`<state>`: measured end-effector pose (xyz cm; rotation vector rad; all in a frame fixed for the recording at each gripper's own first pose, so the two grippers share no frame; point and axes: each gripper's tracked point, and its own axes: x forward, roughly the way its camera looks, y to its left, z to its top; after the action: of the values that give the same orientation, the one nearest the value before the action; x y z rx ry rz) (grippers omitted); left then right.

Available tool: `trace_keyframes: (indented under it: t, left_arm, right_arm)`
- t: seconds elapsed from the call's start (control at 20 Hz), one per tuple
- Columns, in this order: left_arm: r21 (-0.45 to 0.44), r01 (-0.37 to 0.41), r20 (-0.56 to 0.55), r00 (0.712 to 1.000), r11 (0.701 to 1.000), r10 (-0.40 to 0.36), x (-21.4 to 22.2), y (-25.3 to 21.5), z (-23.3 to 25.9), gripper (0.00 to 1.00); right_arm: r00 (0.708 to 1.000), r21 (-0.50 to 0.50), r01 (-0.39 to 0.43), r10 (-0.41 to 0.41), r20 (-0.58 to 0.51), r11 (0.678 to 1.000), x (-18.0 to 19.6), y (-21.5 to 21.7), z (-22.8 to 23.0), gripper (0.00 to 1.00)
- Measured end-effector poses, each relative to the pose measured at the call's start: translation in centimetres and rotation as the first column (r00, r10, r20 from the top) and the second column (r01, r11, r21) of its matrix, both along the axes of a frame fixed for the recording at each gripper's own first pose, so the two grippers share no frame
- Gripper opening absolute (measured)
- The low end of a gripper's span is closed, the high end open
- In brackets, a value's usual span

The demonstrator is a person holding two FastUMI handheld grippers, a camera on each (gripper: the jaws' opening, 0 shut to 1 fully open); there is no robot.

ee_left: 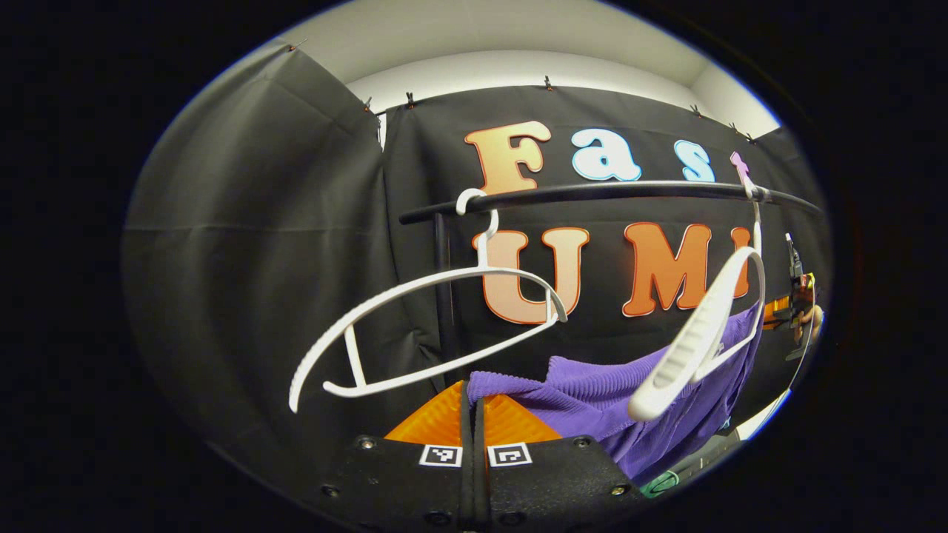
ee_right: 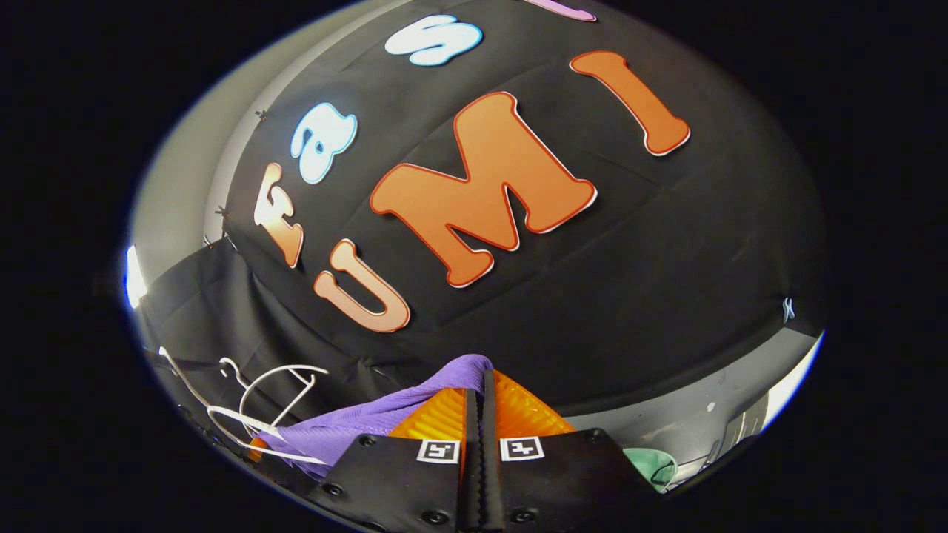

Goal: Grasp the clothes on the hanger with both hands and then place them into the laundry hamper below.

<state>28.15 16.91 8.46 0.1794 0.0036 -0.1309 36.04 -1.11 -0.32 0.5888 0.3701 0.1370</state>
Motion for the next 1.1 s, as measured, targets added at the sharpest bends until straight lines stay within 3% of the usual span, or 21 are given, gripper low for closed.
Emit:
trace_keyframes:
  t: [0.4, 0.7, 1.1]
  left_arm:
    - [-0.039, 0.015, -0.111, 0.994, 0.999, -0.019, -0.5, -1.0, -6.5, 0.00]
    - [-0.032, 0.086, -0.191, 0.977, 0.996, -0.090, -2.7, -3.8, -10.5, 0.00]
    - [-0.080, 0.181, -0.247, 0.949, 0.980, -0.195, -4.5, -9.6, -13.3, 0.00]
  right_arm:
    - [0.994, -0.023, 0.062, -0.064, -0.086, 0.998, -3.7, -2.2, -5.7, 0.06]
    - [0.987, -0.060, 0.050, -0.059, -0.151, 0.997, -8.1, -1.1, -9.9, 0.07]
    - [0.986, -0.034, 0.069, -0.073, -0.148, 0.997, -12.6, 1.0, -11.5, 0.07]
